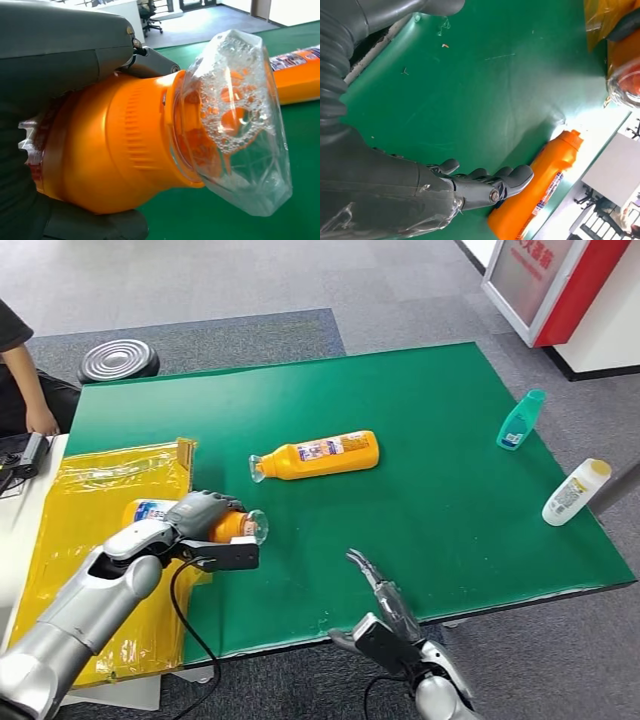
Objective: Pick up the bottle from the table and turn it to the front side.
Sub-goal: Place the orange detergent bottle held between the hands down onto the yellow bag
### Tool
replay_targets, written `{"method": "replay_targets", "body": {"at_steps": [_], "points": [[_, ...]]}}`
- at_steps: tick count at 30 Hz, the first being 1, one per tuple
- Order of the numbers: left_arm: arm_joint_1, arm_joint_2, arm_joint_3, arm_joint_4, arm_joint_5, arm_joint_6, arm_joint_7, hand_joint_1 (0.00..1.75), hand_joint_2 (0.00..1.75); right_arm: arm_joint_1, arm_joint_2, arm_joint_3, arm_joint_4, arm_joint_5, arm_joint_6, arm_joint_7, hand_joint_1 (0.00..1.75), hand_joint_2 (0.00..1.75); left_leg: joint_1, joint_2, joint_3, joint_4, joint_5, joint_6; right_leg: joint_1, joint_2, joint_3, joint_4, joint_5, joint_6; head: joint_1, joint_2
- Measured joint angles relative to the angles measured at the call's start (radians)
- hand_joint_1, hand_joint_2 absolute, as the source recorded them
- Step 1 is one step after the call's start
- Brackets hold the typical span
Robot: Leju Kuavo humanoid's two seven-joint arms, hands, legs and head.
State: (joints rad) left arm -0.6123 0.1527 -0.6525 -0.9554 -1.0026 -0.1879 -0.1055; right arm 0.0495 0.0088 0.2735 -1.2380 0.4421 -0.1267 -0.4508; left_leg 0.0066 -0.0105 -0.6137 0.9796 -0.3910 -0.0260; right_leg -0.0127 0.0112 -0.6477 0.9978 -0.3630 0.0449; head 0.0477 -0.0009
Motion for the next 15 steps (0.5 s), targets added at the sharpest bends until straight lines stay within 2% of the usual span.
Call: {"method": "replay_targets", "body": {"at_steps": [1, 2, 5, 9, 13, 15], "points": [[0.015, 0.014, 0.001, -0.010, 0.012, 0.009, 0.005, 0.07, 1.75, 0.000, 0.002, 0.003, 0.000, 0.008, 0.001, 0.006, 0.00, 1.75, 0.000, 0.000, 0.001, 0.000, -0.001, -0.001, 0.000, 0.001, 0.001, 0.000, 0.000, 0.000, 0.000, 0.000], [0.039, 0.034, 0.004, -0.027, 0.025, 0.020, 0.010, 0.00, 1.75, 0.002, 0.004, 0.008, -0.001, 0.017, -0.001, 0.013, 0.00, 1.75, 0.000, 0.002, 0.002, -0.001, -0.002, -0.002, 0.000, 0.002, 0.001, 0.001, -0.001, -0.001, 0.000, 0.000], [0.168, 0.110, 0.051, -0.122, 0.085, 0.057, 0.020, 0.00, 1.75, 0.010, 0.015, 0.042, -0.010, 0.038, -0.021, 0.045, 0.00, 1.75, 0.000, 0.009, 0.006, -0.001, -0.005, -0.005, 0.000, 0.010, 0.000, 0.001, -0.002, -0.004, 0.000, 0.000], [0.365, 0.178, 0.182, -0.279, 0.247, 0.091, -0.009, 0.00, 1.75, 0.017, 0.024, 0.097, -0.030, 0.043, -0.058, 0.086, 0.00, 1.75, 0.001, 0.010, 0.004, -0.001, -0.004, -0.005, 0.001, 0.011, -0.003, 0.001, -0.005, -0.004, 0.000, 0.000], [0.550, 0.184, 0.348, -0.443, 0.444, 0.108, -0.046, 0.00, 0.00, 0.025, 0.026, 0.133, -0.043, 0.035, -0.090, 0.102, 0.00, 1.75, 0.001, 0.010, 0.004, -0.001, -0.006, -0.004, 0.001, 0.010, -0.003, 0.001, -0.007, -0.004, 0.000, 0.000], [0.625, 0.170, 0.426, -0.514, 0.501, 0.118, -0.058, 0.00, 0.00, 0.036, 0.026, 0.140, -0.047, 0.030, -0.107, 0.103, 0.00, 1.75, 0.001, 0.010, 0.004, -0.001, -0.008, -0.003, 0.001, 0.010, -0.003, 0.001, -0.008, -0.004, 0.000, 0.000]]}}
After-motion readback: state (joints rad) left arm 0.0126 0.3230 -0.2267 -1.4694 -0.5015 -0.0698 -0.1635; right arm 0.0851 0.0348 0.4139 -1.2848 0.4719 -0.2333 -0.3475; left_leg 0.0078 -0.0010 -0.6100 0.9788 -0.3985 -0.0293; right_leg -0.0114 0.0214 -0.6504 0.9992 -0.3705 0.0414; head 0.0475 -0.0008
